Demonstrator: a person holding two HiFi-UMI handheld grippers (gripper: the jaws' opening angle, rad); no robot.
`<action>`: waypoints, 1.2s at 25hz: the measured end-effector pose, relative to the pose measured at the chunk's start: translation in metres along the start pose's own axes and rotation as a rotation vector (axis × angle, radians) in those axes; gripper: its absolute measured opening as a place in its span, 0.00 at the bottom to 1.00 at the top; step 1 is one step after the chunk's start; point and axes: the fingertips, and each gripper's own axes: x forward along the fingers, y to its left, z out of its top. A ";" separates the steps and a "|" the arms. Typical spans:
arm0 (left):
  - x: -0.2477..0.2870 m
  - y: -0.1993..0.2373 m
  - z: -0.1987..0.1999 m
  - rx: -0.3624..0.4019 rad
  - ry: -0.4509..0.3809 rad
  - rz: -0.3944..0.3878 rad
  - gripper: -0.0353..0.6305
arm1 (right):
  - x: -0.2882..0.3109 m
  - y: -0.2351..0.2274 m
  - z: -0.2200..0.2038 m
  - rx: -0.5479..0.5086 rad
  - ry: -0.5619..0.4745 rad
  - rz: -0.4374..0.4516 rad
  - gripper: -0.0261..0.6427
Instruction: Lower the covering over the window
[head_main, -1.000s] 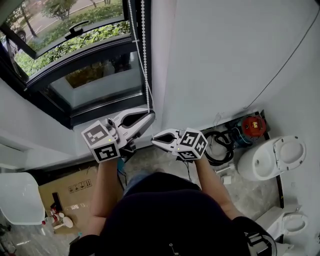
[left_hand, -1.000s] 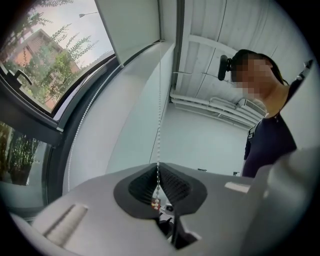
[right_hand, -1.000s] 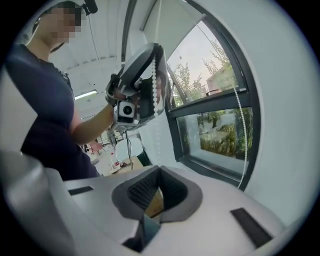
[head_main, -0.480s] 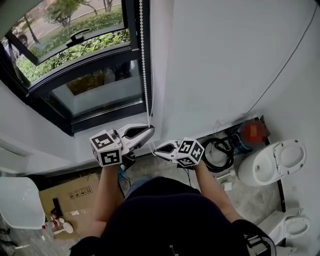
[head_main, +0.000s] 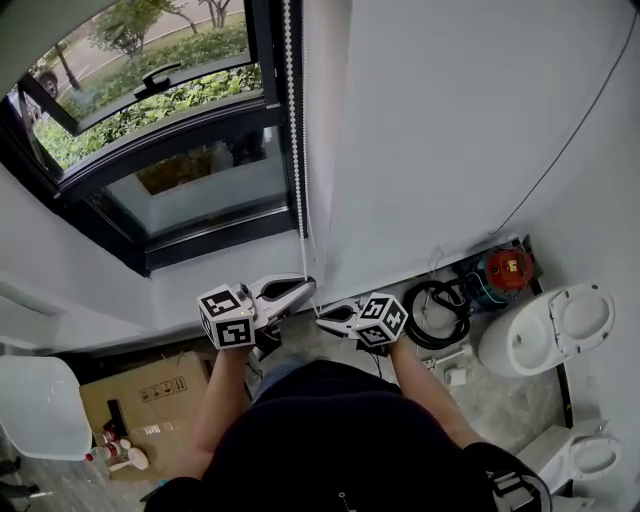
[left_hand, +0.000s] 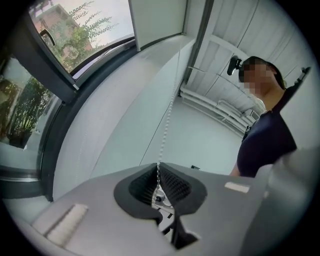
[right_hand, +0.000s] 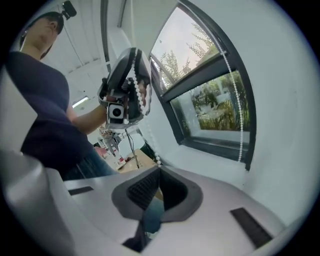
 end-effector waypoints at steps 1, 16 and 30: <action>-0.001 0.001 0.000 0.006 -0.003 0.002 0.09 | 0.000 -0.001 0.001 -0.006 0.004 -0.001 0.06; -0.007 0.010 -0.010 0.115 0.129 0.072 0.07 | 0.006 -0.002 0.003 -0.064 0.068 -0.018 0.06; -0.009 0.014 -0.008 0.020 0.026 0.041 0.07 | -0.068 0.023 0.114 -0.209 -0.142 -0.043 0.17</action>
